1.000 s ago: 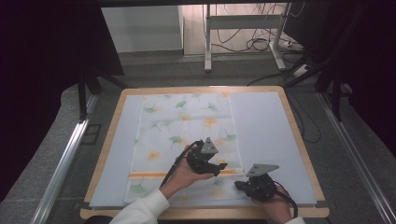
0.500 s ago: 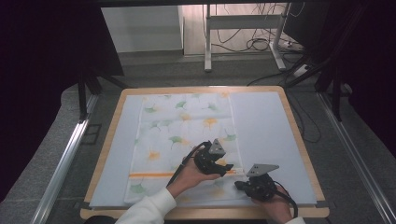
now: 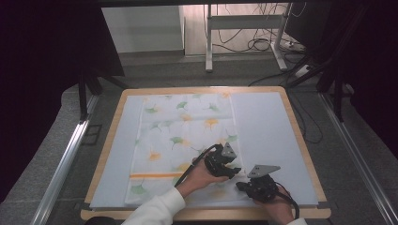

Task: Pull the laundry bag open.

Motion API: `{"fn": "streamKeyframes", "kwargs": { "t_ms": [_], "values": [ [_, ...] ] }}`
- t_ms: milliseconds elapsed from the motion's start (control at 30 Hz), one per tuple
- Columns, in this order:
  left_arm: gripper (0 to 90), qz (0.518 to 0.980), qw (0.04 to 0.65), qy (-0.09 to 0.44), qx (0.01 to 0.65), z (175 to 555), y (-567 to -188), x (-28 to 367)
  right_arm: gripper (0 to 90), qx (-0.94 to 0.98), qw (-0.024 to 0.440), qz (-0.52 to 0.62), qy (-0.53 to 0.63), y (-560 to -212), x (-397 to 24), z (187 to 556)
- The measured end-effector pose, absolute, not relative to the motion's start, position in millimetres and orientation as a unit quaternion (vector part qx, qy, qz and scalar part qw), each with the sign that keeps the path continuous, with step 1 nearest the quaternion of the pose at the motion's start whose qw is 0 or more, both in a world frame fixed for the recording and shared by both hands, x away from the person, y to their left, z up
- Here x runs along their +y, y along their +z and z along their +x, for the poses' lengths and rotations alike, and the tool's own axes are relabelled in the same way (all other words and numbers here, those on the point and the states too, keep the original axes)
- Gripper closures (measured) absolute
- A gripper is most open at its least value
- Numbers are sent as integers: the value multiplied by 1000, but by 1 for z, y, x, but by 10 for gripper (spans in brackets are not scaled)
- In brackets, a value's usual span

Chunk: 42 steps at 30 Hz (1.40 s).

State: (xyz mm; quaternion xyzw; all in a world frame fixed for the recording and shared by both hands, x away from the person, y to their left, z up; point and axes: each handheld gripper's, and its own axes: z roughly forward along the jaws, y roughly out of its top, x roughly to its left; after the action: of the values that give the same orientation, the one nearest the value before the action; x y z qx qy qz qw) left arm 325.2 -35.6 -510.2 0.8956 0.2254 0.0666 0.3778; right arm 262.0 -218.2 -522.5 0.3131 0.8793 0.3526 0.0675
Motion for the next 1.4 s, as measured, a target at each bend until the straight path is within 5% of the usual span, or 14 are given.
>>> {"fn": "streamKeyframes", "kwargs": {
  "t_ms": [467,933,1400],
  "values": [
    [604,903,364,43,224,329,-520,-51,892,879,66,315,353,-523,-219,262],
    [843,910,351,40,219,327,-518,-55,892,879,65,314,353,-523,-219,263],
    [881,910,334,66,236,326,-518,-62,892,880,65,313,352,-523,-219,263]
  ]
}}
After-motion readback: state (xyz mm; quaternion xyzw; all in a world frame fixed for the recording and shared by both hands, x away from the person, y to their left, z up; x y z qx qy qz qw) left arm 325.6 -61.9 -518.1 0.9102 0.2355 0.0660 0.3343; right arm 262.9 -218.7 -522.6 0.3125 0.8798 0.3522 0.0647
